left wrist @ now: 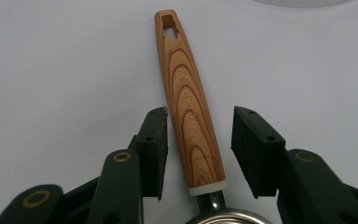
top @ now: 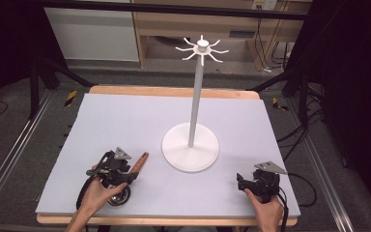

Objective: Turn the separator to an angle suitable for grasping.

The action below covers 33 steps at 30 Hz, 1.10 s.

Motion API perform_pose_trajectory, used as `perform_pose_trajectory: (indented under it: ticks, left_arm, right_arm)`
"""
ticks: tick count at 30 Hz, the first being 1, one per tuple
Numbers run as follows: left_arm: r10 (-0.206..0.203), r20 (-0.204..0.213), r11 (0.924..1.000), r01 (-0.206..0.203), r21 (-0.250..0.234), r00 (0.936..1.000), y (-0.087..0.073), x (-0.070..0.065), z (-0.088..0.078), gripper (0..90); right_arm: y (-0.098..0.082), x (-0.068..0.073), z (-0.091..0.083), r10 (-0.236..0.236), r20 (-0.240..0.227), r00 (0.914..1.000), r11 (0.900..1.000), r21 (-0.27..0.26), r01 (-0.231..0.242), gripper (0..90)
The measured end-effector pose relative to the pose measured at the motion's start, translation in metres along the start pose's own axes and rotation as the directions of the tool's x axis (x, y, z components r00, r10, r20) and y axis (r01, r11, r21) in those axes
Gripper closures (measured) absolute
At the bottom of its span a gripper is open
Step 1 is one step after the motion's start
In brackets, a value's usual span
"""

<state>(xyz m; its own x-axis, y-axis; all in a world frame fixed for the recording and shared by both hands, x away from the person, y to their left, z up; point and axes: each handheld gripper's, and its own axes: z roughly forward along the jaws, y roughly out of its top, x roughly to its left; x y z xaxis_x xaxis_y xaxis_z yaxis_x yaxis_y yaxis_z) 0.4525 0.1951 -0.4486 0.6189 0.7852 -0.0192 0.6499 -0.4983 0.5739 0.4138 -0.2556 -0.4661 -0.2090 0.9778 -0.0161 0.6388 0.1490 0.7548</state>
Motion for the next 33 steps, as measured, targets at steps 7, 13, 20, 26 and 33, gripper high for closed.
perform_pose_trajectory:
  ticks: [7,13,20,26,33]
  left_arm:
    - [-0.008,-0.009,0.9994,0.009,0.035,0.9999,-0.0013,-0.0009,0.0063,60.3]
    - [-0.014,-0.016,0.9990,0.015,0.043,0.9998,-0.0017,-0.0010,0.0085,62.5]
    - [-0.014,-0.017,0.9983,0.015,0.056,0.9998,-0.0016,-0.0019,0.0108,63.1]
    - [-0.006,-0.028,0.9974,0.008,0.072,0.9996,-0.0028,-0.0007,0.0087,68.4]
    - [0.004,-0.038,0.9977,-0.002,0.068,0.9993,-0.0084,0.0036,0.0048,68.4]
  right_arm:
    - [0.0001,0.0006,-0.0001,0.000,-0.001,1.0000,1.000,0.004,0.000,13.6]
    - [0.0003,0.0001,0.0004,-0.005,-0.003,1.0000,1.000,0.002,0.005,13.6]
    - [0.0007,0.0016,0.0003,-0.001,-0.005,1.0000,1.000,0.007,0.001,13.6]
    - [0.0003,0.0004,-0.0001,-0.004,-0.004,1.0000,1.000,0.004,0.004,13.6]
    - [0.0004,0.0010,0.0002,-0.004,-0.002,1.0000,1.000,0.006,0.004,13.6]
